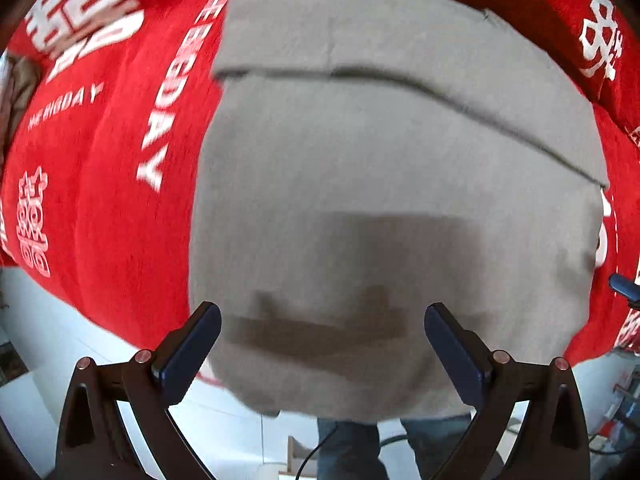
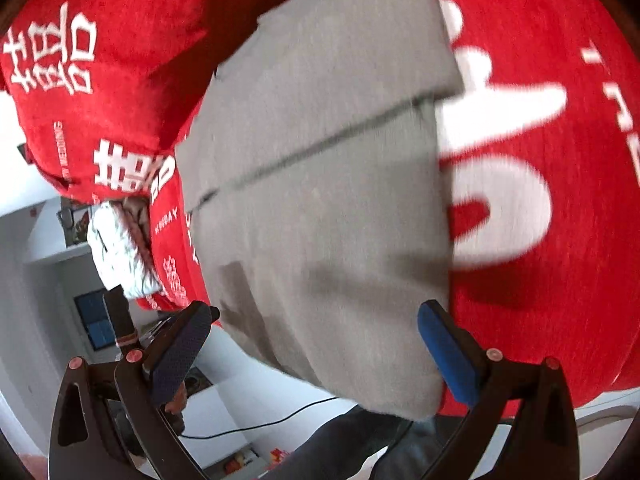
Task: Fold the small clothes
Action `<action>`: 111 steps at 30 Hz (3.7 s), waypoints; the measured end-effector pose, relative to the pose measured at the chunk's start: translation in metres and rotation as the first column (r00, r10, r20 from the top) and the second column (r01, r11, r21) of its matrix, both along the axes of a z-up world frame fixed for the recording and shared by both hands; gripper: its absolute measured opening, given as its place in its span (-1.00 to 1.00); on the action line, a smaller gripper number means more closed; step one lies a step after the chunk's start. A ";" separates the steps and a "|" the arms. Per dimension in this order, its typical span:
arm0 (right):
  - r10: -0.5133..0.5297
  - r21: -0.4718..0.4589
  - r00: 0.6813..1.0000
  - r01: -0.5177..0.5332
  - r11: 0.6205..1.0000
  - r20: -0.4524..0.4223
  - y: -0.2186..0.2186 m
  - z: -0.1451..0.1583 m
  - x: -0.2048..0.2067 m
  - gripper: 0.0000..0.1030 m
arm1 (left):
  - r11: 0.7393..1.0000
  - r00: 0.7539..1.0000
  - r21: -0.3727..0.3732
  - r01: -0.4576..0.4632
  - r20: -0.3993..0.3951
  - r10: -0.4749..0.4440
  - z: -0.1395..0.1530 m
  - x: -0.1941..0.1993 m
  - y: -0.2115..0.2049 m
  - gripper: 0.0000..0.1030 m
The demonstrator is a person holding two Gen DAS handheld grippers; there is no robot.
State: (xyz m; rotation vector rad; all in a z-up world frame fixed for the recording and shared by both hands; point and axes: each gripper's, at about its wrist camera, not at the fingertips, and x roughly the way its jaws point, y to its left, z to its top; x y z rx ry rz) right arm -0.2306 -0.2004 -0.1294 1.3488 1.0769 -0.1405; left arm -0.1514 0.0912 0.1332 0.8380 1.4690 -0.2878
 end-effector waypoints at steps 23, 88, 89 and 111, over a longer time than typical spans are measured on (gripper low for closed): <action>0.113 0.016 0.977 -0.112 0.994 -0.180 0.147 -0.110 -0.087 0.75 | 0.973 0.973 -0.111 -0.205 -0.132 0.189 -0.045 -0.022 0.170 0.98; -0.210 -0.351 0.970 0.154 0.924 -0.125 -0.004 0.002 -0.019 -0.86 | 0.926 0.944 -0.207 0.317 0.159 -0.288 0.119 0.021 0.028 0.98; -0.215 -0.329 0.972 0.175 0.928 -0.090 -0.002 0.004 -0.022 -0.85 | 0.921 0.941 -0.196 0.338 0.102 -0.323 0.107 0.015 0.023 0.98; 0.195 -0.631 0.905 -0.406 0.661 -0.378 0.069 0.055 0.053 -0.88 | 0.928 0.944 -0.220 0.300 -0.074 -0.322 0.103 0.001 0.003 -0.81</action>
